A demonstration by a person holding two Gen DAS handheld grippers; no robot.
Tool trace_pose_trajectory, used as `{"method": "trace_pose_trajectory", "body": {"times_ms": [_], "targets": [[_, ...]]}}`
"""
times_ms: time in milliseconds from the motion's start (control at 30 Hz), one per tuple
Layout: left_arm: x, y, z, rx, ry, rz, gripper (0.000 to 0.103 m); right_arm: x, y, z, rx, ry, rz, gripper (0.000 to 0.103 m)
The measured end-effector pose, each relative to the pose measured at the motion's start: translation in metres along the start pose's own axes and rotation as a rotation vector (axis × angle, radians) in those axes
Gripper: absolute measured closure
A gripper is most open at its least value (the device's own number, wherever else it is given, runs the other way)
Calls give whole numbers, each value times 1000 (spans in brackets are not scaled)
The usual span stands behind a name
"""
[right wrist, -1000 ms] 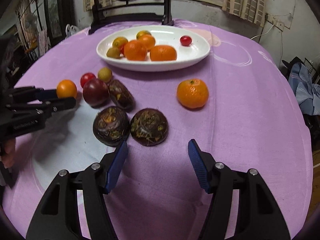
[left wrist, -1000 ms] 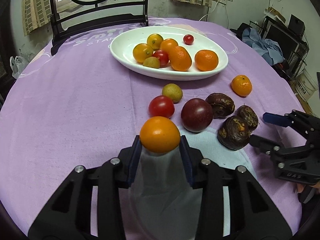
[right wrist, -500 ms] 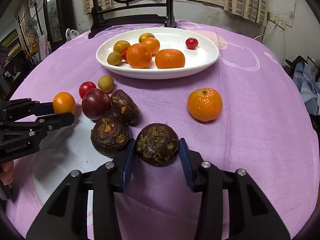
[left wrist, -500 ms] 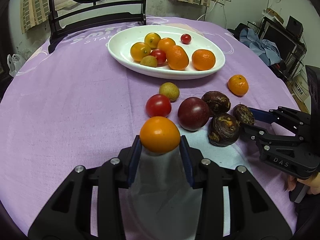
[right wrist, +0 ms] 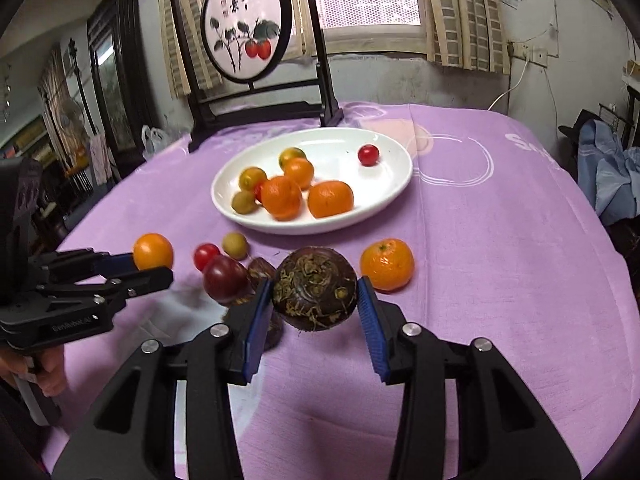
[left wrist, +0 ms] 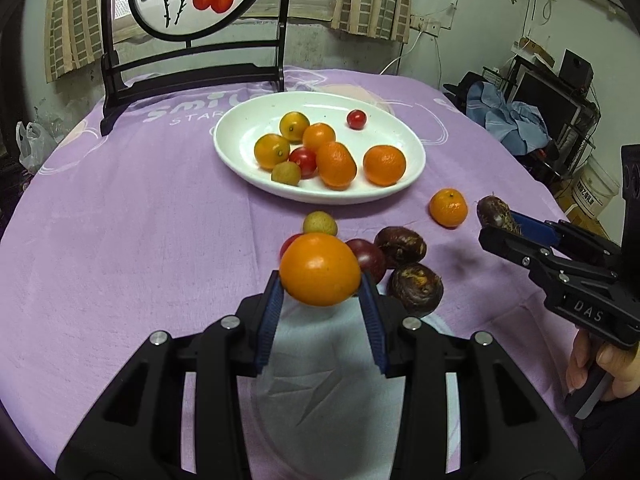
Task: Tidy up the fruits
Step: 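Carry the orange and brown fruit to the white plate and release both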
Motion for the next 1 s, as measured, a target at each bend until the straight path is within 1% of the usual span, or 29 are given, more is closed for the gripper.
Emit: {"method": "trace_pose_trajectory", "body": {"times_ms": [167,267,333,467,600,767,867,933,1000], "targets": [[20,-2,-7,-17,35,-1,64,17,-3,10,49,14,8,60],[40,2,-3,2,41,-4,64,32,1,14,41,5,2,60],[54,7,4,6,20,-11,64,45,5,19,42,-4,-18,60],[79,25,15,34,-6,4,64,67,22,20,46,25,-21,60],[98,48,26,41,-37,16,64,86,54,15,40,78,14,60],[108,76,33,43,-64,49,64,98,93,3,9,154,62,60],[107,89,34,52,-69,65,64,96,108,-4,-3,176,96,59],[106,98,36,40,-87,72,64,93,116,-8,-7,191,117,59],[105,103,40,43,-112,78,58,91,120,-11,0,203,132,58]]}}
Point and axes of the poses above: each gripper's, at about its wrist camera, not at the fingertips, and y roughly the way its jaws point, z to its left, x to its top, the point moved 5 cm from there along y, roughly the way its jaws point, and after that the axes turned 12 degrees about y, right-handed, at the moved point
